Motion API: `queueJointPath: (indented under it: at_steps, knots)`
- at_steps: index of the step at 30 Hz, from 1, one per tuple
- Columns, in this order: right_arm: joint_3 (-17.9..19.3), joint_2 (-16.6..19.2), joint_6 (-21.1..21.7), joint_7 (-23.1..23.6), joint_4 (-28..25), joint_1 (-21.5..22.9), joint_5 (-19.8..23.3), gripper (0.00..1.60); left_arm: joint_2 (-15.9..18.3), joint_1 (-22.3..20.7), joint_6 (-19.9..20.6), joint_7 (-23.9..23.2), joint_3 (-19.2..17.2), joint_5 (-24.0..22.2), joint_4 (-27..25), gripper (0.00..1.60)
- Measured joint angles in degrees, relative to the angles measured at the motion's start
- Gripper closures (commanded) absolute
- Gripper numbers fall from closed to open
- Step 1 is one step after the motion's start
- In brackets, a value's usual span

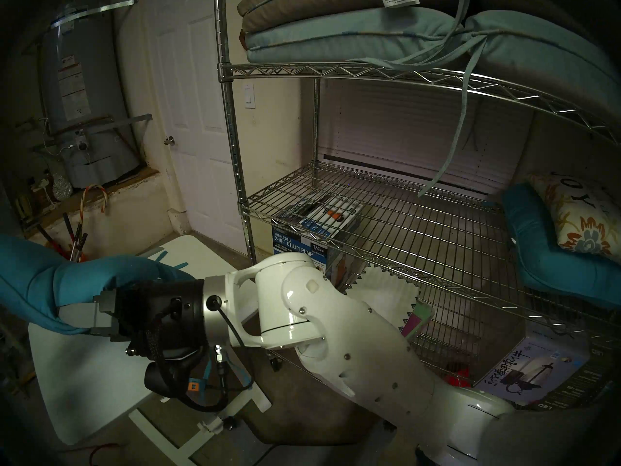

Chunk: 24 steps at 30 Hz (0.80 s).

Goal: Take cushion off the shelf

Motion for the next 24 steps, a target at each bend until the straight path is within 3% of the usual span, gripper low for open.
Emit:
queueJointPath:
  at_steps: [8,12,18,24]
  knots:
    - [-1.76,-2.79,-0.52,2.35,4.07,1.71,1.43,1.6,4.14,-5.14,1.01,-3.22,1.69,2.58,5.85,1.6]
    - [-3.05,-2.97,-0.93,3.33,4.41,1.3,2.6,1.6,6.09,-7.3,-0.54,-4.28,2.77,4.02,8.85,1.6]
    - [-5.54,-0.87,-0.75,4.05,4.06,-0.81,4.79,1.6,8.15,-8.3,-5.73,-4.73,4.91,5.22,12.93,1.6]
    - [-8.96,3.53,0.52,3.52,2.57,-2.18,7.19,1.6,6.68,-7.65,-10.41,-4.52,5.97,6.15,13.71,1.6]
